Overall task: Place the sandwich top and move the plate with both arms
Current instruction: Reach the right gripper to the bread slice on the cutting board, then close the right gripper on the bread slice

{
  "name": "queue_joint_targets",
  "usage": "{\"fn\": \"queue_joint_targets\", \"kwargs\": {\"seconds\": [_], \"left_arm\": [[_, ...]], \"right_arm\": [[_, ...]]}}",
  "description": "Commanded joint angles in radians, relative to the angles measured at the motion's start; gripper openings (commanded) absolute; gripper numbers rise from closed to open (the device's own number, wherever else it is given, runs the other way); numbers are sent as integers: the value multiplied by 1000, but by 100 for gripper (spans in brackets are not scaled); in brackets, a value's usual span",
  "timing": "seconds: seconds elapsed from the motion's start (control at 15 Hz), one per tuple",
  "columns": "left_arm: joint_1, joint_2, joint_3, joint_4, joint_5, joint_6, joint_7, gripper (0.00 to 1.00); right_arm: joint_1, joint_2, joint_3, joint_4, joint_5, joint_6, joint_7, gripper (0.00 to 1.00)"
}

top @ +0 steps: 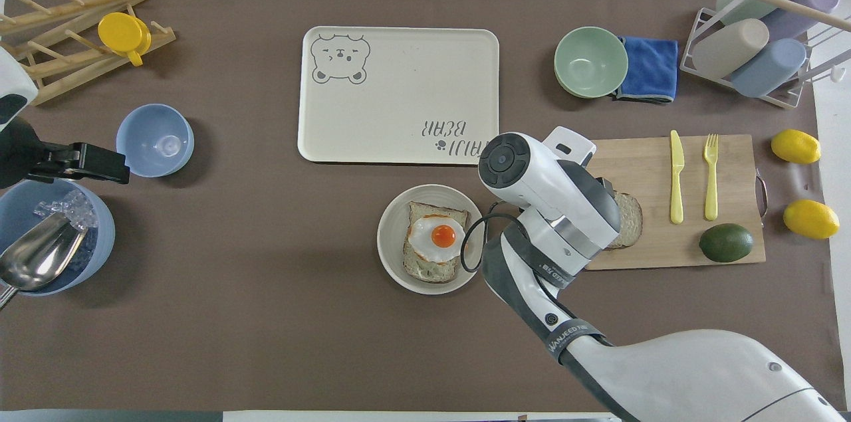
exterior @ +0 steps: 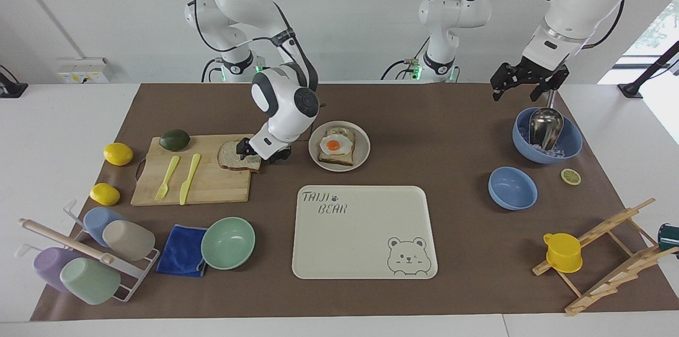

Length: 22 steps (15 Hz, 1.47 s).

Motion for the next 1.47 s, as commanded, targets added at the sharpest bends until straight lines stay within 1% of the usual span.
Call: {"fn": "queue_joint_targets", "kwargs": {"seconds": [0.0,0.13,0.33,0.6,0.67,0.8,0.93,1.07,1.13,1.2,1.27,1.4], "left_arm": [[8,-7,-5,6,19,-21,7,100],[8,-7,-5,6,19,-21,7,100],[8,-7,-5,6,19,-21,7,100],[8,-7,-5,6,19,-21,7,100],[8,-7,-5,6,19,-21,7,100],[8,-7,-5,6,19,-21,7,100],[8,-7,-5,6,19,-21,7,100],[8,-7,-5,6,19,-21,7,100],[8,-7,-5,6,19,-21,7,100],[8,-7,-5,6,19,-22,7,100],[8,-7,-5,6,19,-21,7,100],[8,-7,-5,6,19,-21,7,100]], "right_arm": [[-6,-32,8,-47,-24,23,27,90],[-6,-32,8,-61,-25,34,30,89],[-7,-36,8,-83,-28,41,32,79],[-6,-41,8,-89,-36,37,30,69],[-6,-41,8,-92,-36,35,32,69],[-4,-47,8,-104,-36,35,35,61],[-1,-49,8,-109,-36,34,36,48],[6,-50,8,-116,-37,34,49,25],[6,-50,8,-110,-37,28,46,11],[6,-49,8,-104,-40,23,42,0],[5,-47,8,-87,-56,9,39,0],[11,-41,10,-22,-77,-70,36,0]]}}
